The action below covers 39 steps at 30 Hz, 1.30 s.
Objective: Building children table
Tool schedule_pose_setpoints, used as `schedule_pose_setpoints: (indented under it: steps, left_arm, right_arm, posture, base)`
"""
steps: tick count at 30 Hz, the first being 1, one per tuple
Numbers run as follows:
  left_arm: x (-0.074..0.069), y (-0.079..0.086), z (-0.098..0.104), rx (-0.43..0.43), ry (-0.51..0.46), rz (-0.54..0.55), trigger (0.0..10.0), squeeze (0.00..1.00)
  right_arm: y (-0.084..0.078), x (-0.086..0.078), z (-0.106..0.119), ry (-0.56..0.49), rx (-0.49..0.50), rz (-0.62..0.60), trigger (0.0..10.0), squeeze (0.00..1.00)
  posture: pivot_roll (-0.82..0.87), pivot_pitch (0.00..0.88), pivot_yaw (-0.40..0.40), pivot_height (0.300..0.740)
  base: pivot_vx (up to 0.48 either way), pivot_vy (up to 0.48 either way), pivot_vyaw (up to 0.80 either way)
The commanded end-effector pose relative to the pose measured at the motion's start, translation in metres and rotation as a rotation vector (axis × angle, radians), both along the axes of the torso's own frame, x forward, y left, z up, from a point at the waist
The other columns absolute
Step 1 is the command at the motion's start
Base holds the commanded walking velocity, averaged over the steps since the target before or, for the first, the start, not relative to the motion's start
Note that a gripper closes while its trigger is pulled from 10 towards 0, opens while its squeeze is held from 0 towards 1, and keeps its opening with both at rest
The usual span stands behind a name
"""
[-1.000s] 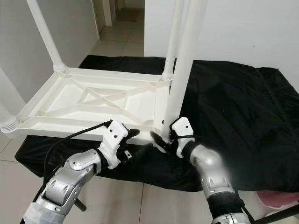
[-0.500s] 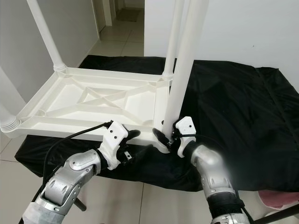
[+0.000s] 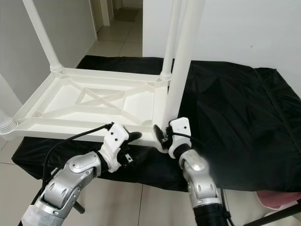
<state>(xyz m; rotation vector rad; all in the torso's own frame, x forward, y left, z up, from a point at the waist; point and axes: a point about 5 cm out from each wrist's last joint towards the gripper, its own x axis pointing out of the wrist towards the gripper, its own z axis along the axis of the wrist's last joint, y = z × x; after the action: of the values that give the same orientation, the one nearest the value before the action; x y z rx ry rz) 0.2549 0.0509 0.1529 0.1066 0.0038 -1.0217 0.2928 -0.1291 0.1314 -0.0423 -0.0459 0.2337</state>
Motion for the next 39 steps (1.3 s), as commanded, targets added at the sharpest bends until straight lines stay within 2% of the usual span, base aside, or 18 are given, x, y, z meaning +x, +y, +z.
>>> schedule_pose_setpoints:
  steps: [1, 5, 11, 19, 20, 21, 22, 27, 31, 32, 35, 39]
  left_arm:
    - [-0.004, -0.001, -0.002, 0.003, 0.017, -0.024, 10.0, 0.00]
    - [-0.005, -0.002, -0.002, 0.002, 0.018, -0.026, 10.0, 0.00]
    - [-0.005, -0.001, -0.002, 0.003, 0.019, -0.026, 10.0, 0.00]
    - [-0.004, -0.001, -0.002, 0.008, 0.014, -0.031, 10.0, 0.00]
    - [-0.003, -0.001, -0.001, 0.010, 0.011, -0.031, 10.0, 0.00]
    - [-0.003, -0.001, -0.001, 0.010, 0.011, -0.031, 10.0, 0.00]
    - [-0.003, -0.001, -0.001, 0.009, 0.010, -0.031, 10.0, 0.00]
    - [-0.003, -0.001, 0.000, 0.012, 0.006, -0.033, 10.0, 0.00]
    - [-0.002, -0.001, 0.000, 0.011, 0.003, -0.032, 10.0, 0.00]
    - [-0.002, -0.001, 0.000, 0.011, 0.002, -0.032, 10.0, 0.00]
    - [-0.002, -0.001, 0.000, 0.011, 0.002, -0.031, 10.0, 0.00]
    - [-0.003, -0.002, -0.002, 0.009, 0.008, -0.038, 10.0, 0.00]
  right_arm:
    - [0.001, -0.004, -0.013, 0.066, -0.010, -0.106, 10.0, 0.00]
    - [0.013, -0.008, -0.015, 0.083, 0.029, -0.185, 10.0, 0.00]
    - [0.025, -0.011, -0.013, 0.101, 0.058, -0.193, 10.0, 0.00]
    - [0.026, -0.011, -0.007, 0.080, 0.049, -0.188, 10.0, 0.00]
    - [0.026, -0.011, -0.006, 0.071, 0.039, -0.192, 10.0, 0.33]
    - [0.026, -0.011, -0.006, 0.071, 0.039, -0.192, 10.0, 0.33]
    - [0.026, -0.011, -0.006, 0.063, 0.052, -0.181, 10.0, 1.00]
    - [0.025, -0.012, -0.002, 0.040, 0.054, -0.166, 10.0, 1.00]
    - [0.016, -0.009, 0.000, 0.034, 0.041, -0.164, 10.0, 1.00]
    - [0.013, -0.009, 0.001, 0.029, 0.043, -0.152, 10.0, 0.03]
    - [0.011, -0.009, 0.003, 0.018, 0.040, -0.132, 10.0, 0.00]
    - [0.004, -0.008, 0.006, -0.013, 0.009, -0.011, 10.0, 0.00]
  posture:
    - [-0.03, 0.036, 0.000, 0.740]
    - [-0.02, 0.034, -0.002, 0.740]
    - [-0.02, 0.027, -0.001, 0.740]
    - [-0.02, 0.015, 0.000, 0.740]
    - [-0.02, 0.012, 0.002, 0.740]
    - [-0.02, 0.012, 0.002, 0.740]
    - [-0.02, 0.009, 0.001, 0.740]
    - [-0.01, 0.005, 0.000, 0.740]
    - [-0.02, 0.000, -0.002, 0.740]
    - [-0.02, 0.000, -0.004, 0.740]
    - [-0.02, 0.000, -0.006, 0.740]
    - [-0.03, 0.000, -0.005, 0.740]
  base:
    - [0.000, 0.000, 0.00]
    - [0.000, 0.000, 0.00]
    - [0.000, 0.000, 0.00]
    - [0.000, 0.000, 0.00]
    - [0.000, 0.000, 0.00]
    - [0.000, 0.000, 0.00]
    - [0.000, 0.000, 0.00]
    - [0.000, 0.000, 0.00]
    - [0.000, 0.000, 0.00]
    - [0.000, 0.000, 0.00]
    - [0.000, 0.000, 0.00]
    - [0.000, 0.000, 0.00]
